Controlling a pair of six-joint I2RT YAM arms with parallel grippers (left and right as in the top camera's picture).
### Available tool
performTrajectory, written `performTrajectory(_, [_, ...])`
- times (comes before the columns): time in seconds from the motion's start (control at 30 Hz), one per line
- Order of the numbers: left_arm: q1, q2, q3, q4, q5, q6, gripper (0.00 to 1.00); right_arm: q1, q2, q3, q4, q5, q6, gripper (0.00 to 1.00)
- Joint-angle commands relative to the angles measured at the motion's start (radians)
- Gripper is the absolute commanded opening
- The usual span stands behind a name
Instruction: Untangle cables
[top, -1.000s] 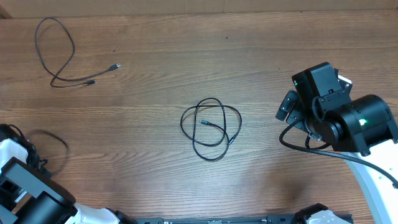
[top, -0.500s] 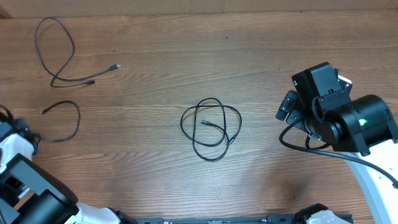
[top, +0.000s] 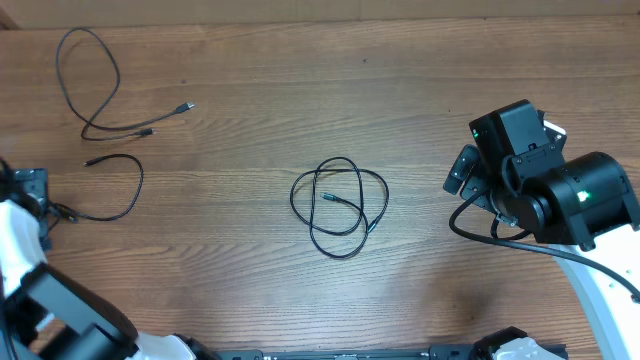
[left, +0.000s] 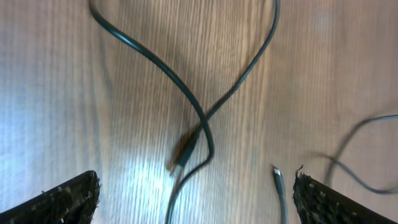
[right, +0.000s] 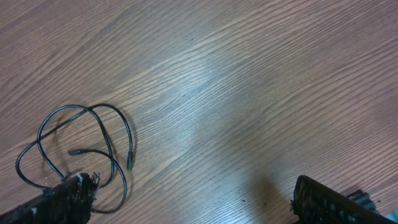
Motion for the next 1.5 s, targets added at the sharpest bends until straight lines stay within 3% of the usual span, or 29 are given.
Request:
performTrajectory(0.0, [0.005, -0.15, 0.097, -0.089, 0.096, 0.023, 1.0, -0.002, -0.005, 0.0, 0.002, 0.002, 0.001, 1.0])
performTrajectory(0.2, [-0.05, -0.325, 0.114, -0.179, 0.531, 0.13, 1.0, -0.002, -0.005, 0.0, 0.002, 0.002, 0.001, 1.0])
performTrajectory(0.33, [-0.193, -0.387, 0.114, -0.247, 0.571, 0.259, 1.0, -0.002, -0.005, 0.0, 0.002, 0.002, 0.001, 1.0])
performTrajectory(0.57, [-0.583, -0.383, 0.113, -0.263, 0.563, 0.741, 1.0, -0.002, -0.005, 0.0, 0.002, 0.002, 0.001, 1.0])
performTrajectory(0.67, [-0.715, -0.381, 0.108, -0.261, 0.521, 0.842, 1.0, -0.002, -0.005, 0.0, 0.002, 0.002, 0.001, 1.0])
performTrajectory(0.87, [-0.973, -0.332, 0.084, -0.262, 0.282, 0.864, 1.0, -0.002, -0.005, 0.0, 0.002, 0.002, 0.001, 1.0])
performTrajectory(1.1, [-1.085, -0.157, 0.083, -0.253, 0.29, 0.792, 0.99, -0.002, -0.005, 0.0, 0.002, 0.002, 0.001, 1.0])
performTrajectory(1.37, [-1.196, 0.058, 0.083, -0.252, 0.321, 0.832, 0.99, -0.002, -0.005, 0.0, 0.002, 0.002, 0.001, 1.0])
performTrajectory(1.47, [-1.229, 0.108, 0.083, -0.245, 0.298, 0.776, 1.0, -0.002, -0.005, 0.0, 0.002, 0.002, 0.001, 1.0])
